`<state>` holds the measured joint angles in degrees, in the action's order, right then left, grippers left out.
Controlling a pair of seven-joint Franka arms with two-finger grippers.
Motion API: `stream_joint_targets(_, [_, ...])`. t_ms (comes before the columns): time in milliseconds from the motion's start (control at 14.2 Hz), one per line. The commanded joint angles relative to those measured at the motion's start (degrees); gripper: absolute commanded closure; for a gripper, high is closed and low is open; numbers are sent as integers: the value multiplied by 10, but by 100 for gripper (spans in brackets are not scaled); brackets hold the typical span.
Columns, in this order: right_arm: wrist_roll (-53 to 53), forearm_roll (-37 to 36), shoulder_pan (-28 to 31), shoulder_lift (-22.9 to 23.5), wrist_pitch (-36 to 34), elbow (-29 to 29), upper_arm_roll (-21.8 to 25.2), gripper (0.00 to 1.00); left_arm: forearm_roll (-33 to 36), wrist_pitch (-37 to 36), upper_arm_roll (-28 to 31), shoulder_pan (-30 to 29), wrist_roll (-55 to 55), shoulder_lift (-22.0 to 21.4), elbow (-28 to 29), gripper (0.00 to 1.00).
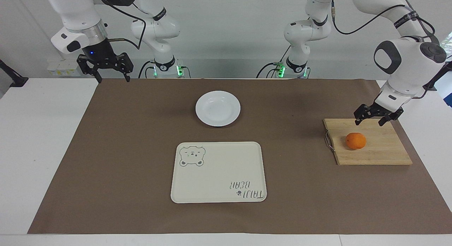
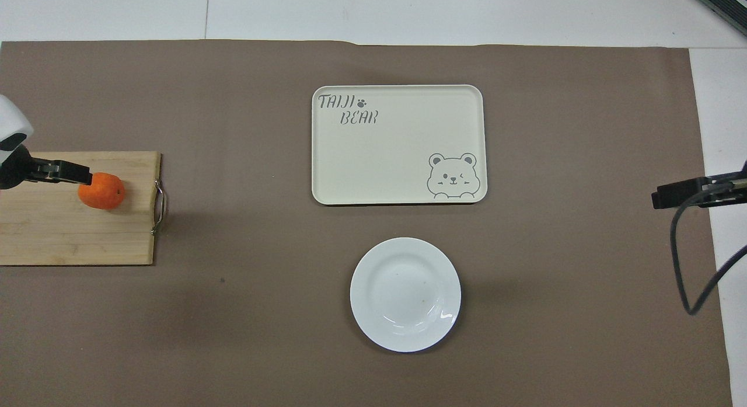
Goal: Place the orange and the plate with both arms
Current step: 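Close the left gripper on the orange on the wooden board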
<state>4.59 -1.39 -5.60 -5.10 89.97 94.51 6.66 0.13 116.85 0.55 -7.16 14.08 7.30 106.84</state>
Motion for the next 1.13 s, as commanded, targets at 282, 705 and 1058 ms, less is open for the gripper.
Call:
stream_joint_targets(282, [10,2,5,-3,0,1,-2,0,1,72,-4,-18,3,51,2,0])
stream_joint_targets(705, [10,2,5,-3,0,1,-1,0,-43,76,-4,-25,0,82,8,0])
stream_joint_targets(1058, [10,2,5,-3,-1,1,-2,0,-44,101,-4,-24,-25,86,48,0])
